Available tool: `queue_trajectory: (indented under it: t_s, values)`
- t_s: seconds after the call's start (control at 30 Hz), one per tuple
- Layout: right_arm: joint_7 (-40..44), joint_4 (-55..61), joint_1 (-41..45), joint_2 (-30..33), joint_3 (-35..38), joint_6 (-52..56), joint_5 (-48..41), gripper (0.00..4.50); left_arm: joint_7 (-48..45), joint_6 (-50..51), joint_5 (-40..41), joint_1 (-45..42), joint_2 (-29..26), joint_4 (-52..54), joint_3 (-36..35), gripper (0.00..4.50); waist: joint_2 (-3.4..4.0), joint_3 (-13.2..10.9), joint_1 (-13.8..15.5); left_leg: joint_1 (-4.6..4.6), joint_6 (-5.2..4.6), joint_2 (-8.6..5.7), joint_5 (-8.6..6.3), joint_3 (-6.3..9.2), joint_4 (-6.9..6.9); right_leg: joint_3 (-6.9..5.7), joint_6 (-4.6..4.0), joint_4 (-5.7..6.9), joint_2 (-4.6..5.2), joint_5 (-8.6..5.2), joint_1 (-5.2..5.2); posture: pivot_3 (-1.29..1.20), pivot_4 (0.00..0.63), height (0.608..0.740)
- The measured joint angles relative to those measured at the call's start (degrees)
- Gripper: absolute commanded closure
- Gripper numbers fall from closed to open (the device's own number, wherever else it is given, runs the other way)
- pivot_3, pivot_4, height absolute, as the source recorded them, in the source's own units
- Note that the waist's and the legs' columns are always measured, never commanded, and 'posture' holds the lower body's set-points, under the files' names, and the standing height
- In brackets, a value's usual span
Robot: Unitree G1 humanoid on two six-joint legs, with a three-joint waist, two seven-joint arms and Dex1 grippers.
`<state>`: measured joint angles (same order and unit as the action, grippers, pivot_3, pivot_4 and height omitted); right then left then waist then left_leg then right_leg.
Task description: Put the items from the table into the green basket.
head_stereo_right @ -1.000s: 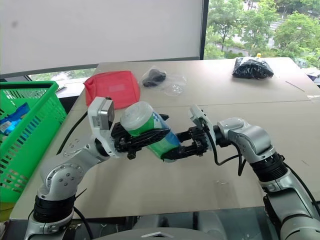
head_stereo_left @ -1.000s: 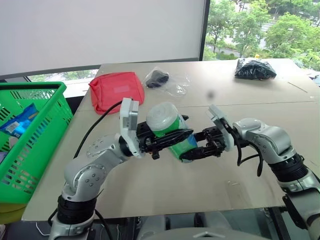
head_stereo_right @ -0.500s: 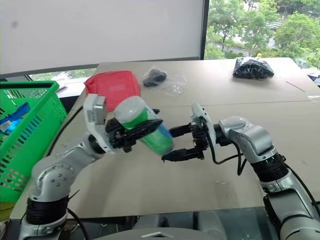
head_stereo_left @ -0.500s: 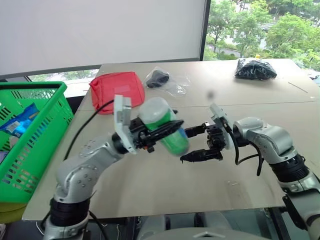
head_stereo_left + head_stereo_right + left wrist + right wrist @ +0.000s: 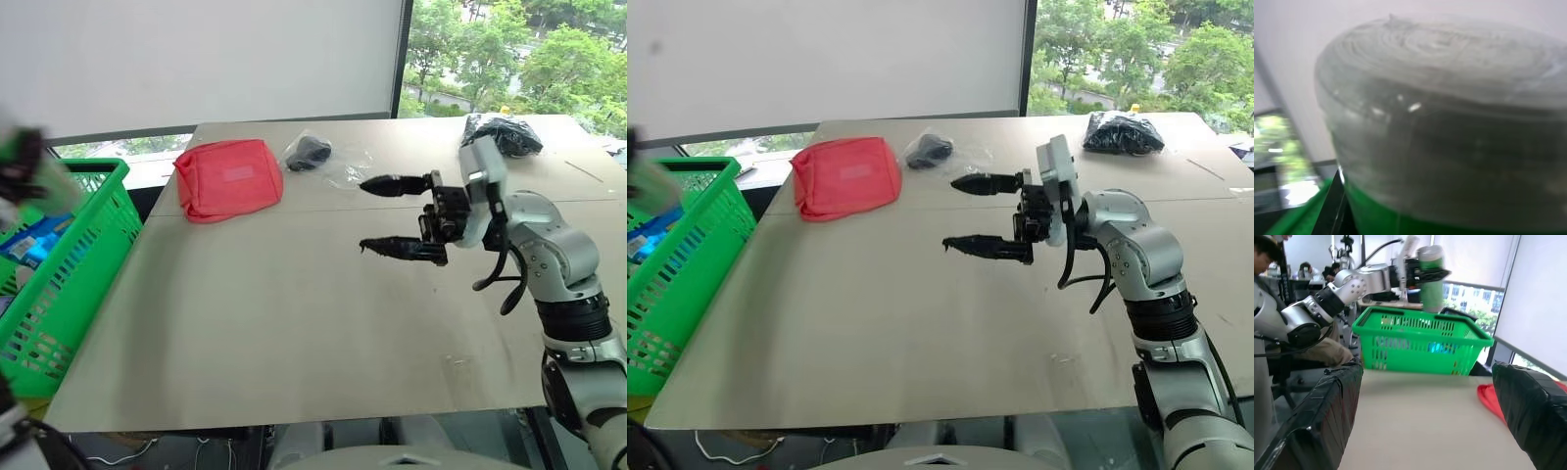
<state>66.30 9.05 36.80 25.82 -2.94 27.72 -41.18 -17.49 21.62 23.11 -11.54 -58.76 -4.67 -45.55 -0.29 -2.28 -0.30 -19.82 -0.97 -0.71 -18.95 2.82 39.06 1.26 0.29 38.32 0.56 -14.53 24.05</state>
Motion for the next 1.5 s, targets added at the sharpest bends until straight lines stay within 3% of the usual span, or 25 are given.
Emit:
queue_trajectory:
  t_s: [0.17, 0.47, 0.67, 0.97, 1.1, 1.2, 1.27, 1.37, 1.43, 1.5]
  values:
    - [-1.79, 0.97, 0.18, -0.87, 0.12, 0.50, -0.81, 0.04, 4.66, -2.14, -7.27, 0.77, -2.33, -11.80, -3.80, 2.68, -0.22, 0.14, 1.23, -0.05, 0.00, -0.12, 0.00, 0.18, -0.05, -0.23, 0.01, 0.04, 0.20, 0.00, 0.00, 0.06, 0.000, 0.740]
    - [-5.63, 3.05, -1.00, 0.89, -0.14, 0.95, 2.39, 0.04, -0.67, -9.02, -8.32, -2.34, 0.25, -24.52, 3.47, 2.68, -0.90, 0.60, 1.73, -0.11, 0.08, -0.19, 0.04, 0.39, -0.11, -0.45, -0.01, 0.15, 0.33, 0.00, 0.03, 0.03, 0.000, 0.740]
    - [-8.87, 7.31, -2.75, 2.95, -0.65, 3.44, 3.04, 0.00, -3.29, -12.64, -8.18, -6.23, 0.27, -27.84, 5.71, 0.03, -0.98, 0.65, 0.85, -0.22, 0.07, -0.21, 0.04, 0.32, -0.12, -0.43, -0.01, 0.19, 0.36, 0.00, 0.22, 0.02, 0.000, 0.740]
    - [-10.84, 9.54, -6.00, 5.43, -0.40, 3.86, 4.45, 0.00, -3.29, -15.87, -6.62, -6.90, 1.12, -29.26, 4.10, 0.03, -0.97, 0.66, 0.02, -0.20, 0.07, -0.21, 0.04, 0.22, -0.12, -0.38, -0.01, 0.40, 0.41, 0.00, 0.29, 0.03, 0.000, 0.740]
    - [-11.86, 10.41, -13.14, 8.82, 2.33, 4.23, 4.69, 0.00, -7.40, -10.93, -1.12, 2.18, 6.69, -15.36, 1.86, 0.03, -0.95, 0.69, 0.30, -0.21, 0.05, -0.22, 0.03, 0.21, -0.12, -0.37, -0.01, 0.44, 0.48, 0.00, 0.29, 0.05, 0.000, 0.740]
    - [-12.25, 10.31, -18.08, 10.34, 4.79, 2.54, 5.72, 0.00, -10.94, -3.07, 6.76, 10.71, 12.99, 2.23, 3.03, 0.03, -0.96, 0.70, 0.96, -0.22, 0.04, -0.21, 0.02, 0.20, -0.12, -0.35, -0.01, 0.37, 0.48, 0.00, 0.27, 0.04, 0.000, 0.740]
    - [-12.84, 9.18, -24.81, 11.32, 7.53, -0.54, 8.02, 0.00, -11.82, 2.24, 13.74, 20.40, 19.44, 19.92, 8.37, 0.03, -0.71, 0.95, 1.23, -0.09, -0.16, -0.20, -0.09, 0.10, -0.12, -0.28, 0.00, 0.23, 0.53, 0.00, 0.05, 0.02, 0.000, 0.740]
    - [-14.07, 6.60, -30.93, 11.36, 8.73, -2.49, 10.85, 0.00, -10.93, 8.00, 18.72, 28.99, 27.16, 33.05, 19.36, 0.03, -0.52, 1.02, 1.20, 0.02, -0.37, -0.16, -0.21, 0.00, -0.12, -0.17, 0.03, 0.11, 0.44, -0.01, -0.08, 0.01, 0.000, 0.740]
    - [-14.33, 6.43, -34.19, 11.40, 9.06, -5.22, 12.74, 0.00, -9.65, 7.73, 16.52, 31.54, 29.32, 36.57, 23.63, 0.03, -0.36, 1.11, 1.09, 0.21, -0.26, -0.09, -0.14, 0.01, -0.12, -0.15, 0.00, 0.20, 0.29, -0.02, -0.26, 0.01, 0.000, 0.740]
    - [-14.52, 3.89, -39.12, 10.84, 9.05, -11.51, 16.68, 0.00, -7.79, 3.65, 8.73, 33.68, 32.65, 37.20, 31.51, 0.03, 0.23, 1.38, 1.15, 0.66, -0.25, -0.10, -0.13, -0.10, -0.27, -0.06, -0.01, 0.17, 0.19, -0.06, -0.87, 0.00, 0.000, 0.740]
